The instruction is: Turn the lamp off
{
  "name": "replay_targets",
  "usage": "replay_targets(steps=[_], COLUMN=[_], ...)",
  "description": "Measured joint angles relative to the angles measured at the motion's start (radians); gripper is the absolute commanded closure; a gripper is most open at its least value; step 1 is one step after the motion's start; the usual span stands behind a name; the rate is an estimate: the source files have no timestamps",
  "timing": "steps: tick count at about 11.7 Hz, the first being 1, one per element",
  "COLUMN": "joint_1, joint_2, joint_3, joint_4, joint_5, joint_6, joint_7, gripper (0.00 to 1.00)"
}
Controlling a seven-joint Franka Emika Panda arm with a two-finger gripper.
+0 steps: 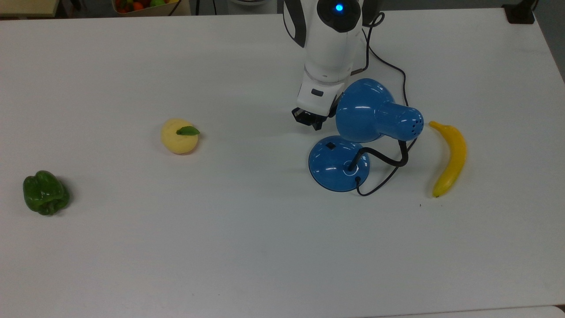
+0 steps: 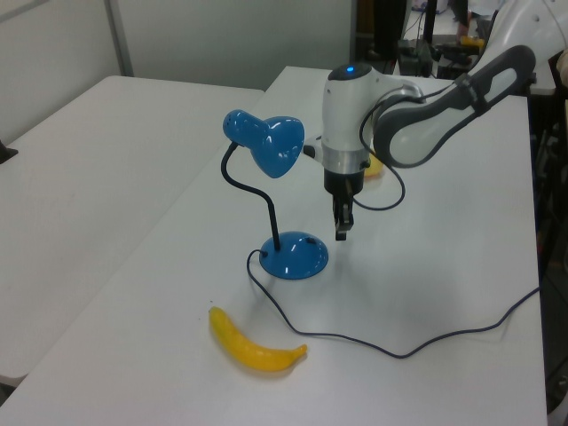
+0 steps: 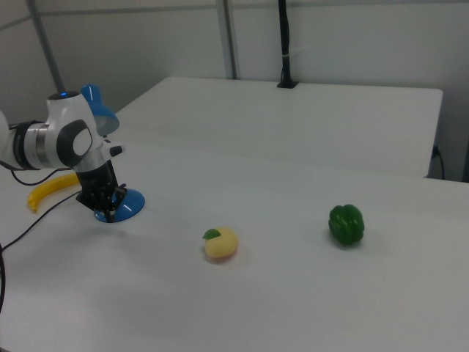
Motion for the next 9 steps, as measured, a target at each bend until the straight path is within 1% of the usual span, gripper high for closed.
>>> replay_targets(steps=[2, 4, 6, 7, 9], joint_1=[-0.029, -0.078, -0.121, -0.140, -0.163], joint_2=[-0.046, -0.100, -0.138, -0.159, -0.220], joint_3=[-0.002, -0.009, -0.015, -0.025, -0.076], joint_4=[0.000, 0.000, 0.001, 0.006, 0.041], joint_5=[0.000, -0.002, -0.002, -0.002, -0.002], joint_6=[-0.083, -0.165, -0.204, -0.233, -0.344], joint_7=[0.000, 0.000, 0.000, 0.000, 0.000], gripper=[1.00, 1.00, 1.00, 1.00, 1.00])
